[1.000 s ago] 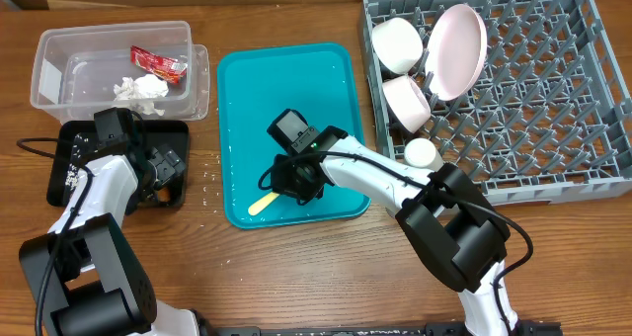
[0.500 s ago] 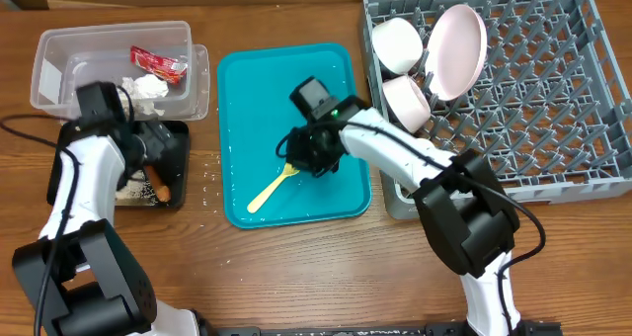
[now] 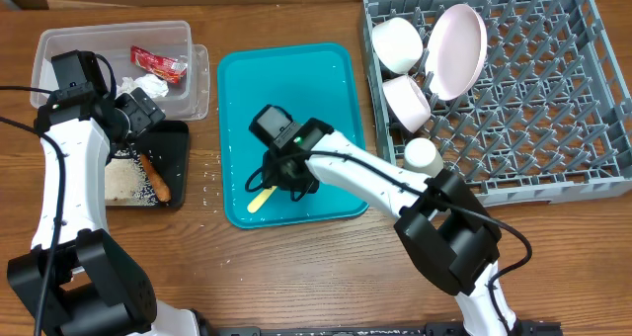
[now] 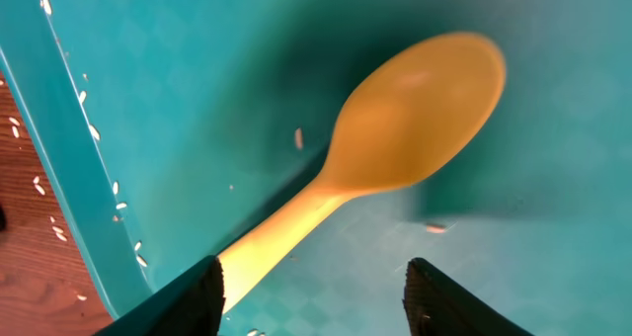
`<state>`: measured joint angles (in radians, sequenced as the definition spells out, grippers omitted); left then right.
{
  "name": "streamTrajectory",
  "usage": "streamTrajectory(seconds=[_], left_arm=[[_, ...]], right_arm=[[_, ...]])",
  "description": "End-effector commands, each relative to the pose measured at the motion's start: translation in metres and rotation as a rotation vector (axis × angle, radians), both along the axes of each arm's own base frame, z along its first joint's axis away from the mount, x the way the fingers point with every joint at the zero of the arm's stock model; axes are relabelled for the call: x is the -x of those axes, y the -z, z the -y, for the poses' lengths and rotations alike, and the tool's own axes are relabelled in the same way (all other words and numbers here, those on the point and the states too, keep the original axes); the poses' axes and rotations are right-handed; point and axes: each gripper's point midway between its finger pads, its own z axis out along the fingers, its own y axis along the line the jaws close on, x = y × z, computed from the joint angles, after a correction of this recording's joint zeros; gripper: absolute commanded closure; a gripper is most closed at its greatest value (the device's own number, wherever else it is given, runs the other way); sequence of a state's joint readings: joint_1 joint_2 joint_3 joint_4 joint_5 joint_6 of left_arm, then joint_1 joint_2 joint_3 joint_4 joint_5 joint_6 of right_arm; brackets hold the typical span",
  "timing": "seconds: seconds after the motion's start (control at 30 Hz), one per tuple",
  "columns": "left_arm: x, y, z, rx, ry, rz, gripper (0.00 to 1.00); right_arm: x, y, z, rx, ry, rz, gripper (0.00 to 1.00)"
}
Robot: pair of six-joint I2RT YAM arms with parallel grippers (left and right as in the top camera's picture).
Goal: Sort waste into correct bins and load items into the dishwasher
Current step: 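Grasp the yellow spoon on the teal tray with the right gripper, then carry the yellow spoon into the dish rack and release it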
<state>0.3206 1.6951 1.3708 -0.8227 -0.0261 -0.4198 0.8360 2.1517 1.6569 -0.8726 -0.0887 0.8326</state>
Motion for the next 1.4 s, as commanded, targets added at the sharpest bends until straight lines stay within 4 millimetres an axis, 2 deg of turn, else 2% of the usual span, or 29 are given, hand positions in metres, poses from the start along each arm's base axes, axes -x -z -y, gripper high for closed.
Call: streamTrajectory(seconds=[0.0,0.17,0.27,0.33,0.37,0.4,0.5,0.53,0.6,0.67,0.77,0.83,0.97,1.03,1.1,1.17,1.23,1.27,1.3,1.37], left_arm=[[-0.005,-0.012,0.001,-0.004,0.010,0.032,0.00],[-0.005,-0.012,0.001,-0.004,0.010,0.032,0.00],[-0.005,-0.012,0.001,-0.004,0.010,0.032,0.00],[-0.005,-0.012,0.001,-0.004,0.010,0.032,0.00],[-0.004,-0.012,0.001,-0.004,0.010,0.031,0.00],[-0.005,-0.012,0.001,-0.004,0.010,0.032,0.00],[-0.005,-0.012,0.001,-0.004,0.010,0.032,0.00],[-0.005,-0.012,0.001,-0.004,0.011,0.032,0.00],[-0.005,-0.012,0.001,-0.004,0.010,0.032,0.00],[-0.005,-0.012,0.001,-0.004,0.011,0.032,0.00],[-0.005,-0.012,0.001,-0.004,0.010,0.032,0.00],[-0.005,-0.012,0.001,-0.004,0.010,0.032,0.00],[-0.005,-0.012,0.001,-0.004,0.010,0.032,0.00],[-0.005,-0.012,0.001,-0.004,0.011,0.032,0.00],[-0.005,-0.012,0.001,-0.004,0.010,0.032,0.00],[-0.005,-0.012,0.001,-0.004,0.010,0.032,0.00],[-0.005,-0.012,0.001,-0.004,0.010,0.032,0.00],[-0.005,-0.012,0.001,-0.004,0.010,0.032,0.00],[-0.005,-0.012,0.001,-0.004,0.011,0.032,0.00],[-0.005,-0.012,0.001,-0.004,0.010,0.032,0.00]], right_arm=[[-0.020,0.010,0.007,0.044,0.078,0.049,0.42],[-0.014,0.044,0.011,0.083,0.096,-0.014,0.45],[-0.018,0.048,0.015,0.081,0.119,-0.031,0.51],[-0.018,0.048,0.017,0.083,0.121,-0.034,0.57],[-0.017,0.048,0.017,0.085,0.121,-0.037,0.62],[-0.016,0.048,0.018,0.090,0.120,-0.046,0.72],[-0.018,0.042,0.023,0.102,0.127,-0.059,0.82],[-0.020,0.039,0.025,0.106,0.118,-0.060,0.88],[-0.026,0.027,0.031,0.113,0.105,-0.060,0.96],[-0.034,0.012,0.035,0.113,0.087,-0.050,0.96],[-0.052,-0.021,0.039,0.089,0.044,-0.004,0.96],[-0.062,-0.048,0.039,0.063,0.018,0.038,0.96],[-0.082,-0.125,0.050,0.006,-0.022,0.156,0.96],[-0.091,-0.163,0.070,0.006,0.017,0.215,0.96],[-0.101,-0.197,0.102,0.021,0.115,0.262,0.96],[-0.111,-0.221,0.144,0.041,0.243,0.288,0.96],[-0.119,-0.231,0.188,0.068,0.356,0.289,0.96],[-0.121,-0.231,0.204,0.080,0.401,0.279,0.96],[-0.123,-0.229,0.231,0.099,0.474,0.249,0.96],[-0.123,-0.222,0.270,0.133,0.580,0.200,0.96]])
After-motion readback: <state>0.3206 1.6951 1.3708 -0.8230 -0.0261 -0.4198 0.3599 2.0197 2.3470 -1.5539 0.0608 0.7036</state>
